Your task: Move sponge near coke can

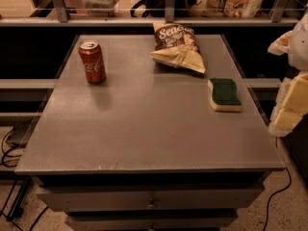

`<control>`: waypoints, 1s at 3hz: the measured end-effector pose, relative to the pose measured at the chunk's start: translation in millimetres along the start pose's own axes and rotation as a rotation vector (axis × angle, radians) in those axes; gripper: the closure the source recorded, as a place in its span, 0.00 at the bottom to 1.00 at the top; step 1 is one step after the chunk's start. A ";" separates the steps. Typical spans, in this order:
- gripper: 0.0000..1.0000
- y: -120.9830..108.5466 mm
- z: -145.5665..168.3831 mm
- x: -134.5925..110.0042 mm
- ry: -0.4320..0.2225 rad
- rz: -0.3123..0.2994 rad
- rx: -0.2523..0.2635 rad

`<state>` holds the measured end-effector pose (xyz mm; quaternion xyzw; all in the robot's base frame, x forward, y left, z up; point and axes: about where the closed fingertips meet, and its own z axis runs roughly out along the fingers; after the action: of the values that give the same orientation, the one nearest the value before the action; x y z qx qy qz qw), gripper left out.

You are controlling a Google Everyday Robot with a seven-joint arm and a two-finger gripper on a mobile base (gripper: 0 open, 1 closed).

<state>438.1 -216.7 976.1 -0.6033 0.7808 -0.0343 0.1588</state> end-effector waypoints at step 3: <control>0.00 -52.3 42.7 -30.1 -0.156 -0.034 0.041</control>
Offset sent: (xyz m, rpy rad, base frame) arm 0.0317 0.0098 -0.0102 0.1276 -0.0678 0.0139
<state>505.8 -196.2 954.7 -0.6137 0.7549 -0.0059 0.2310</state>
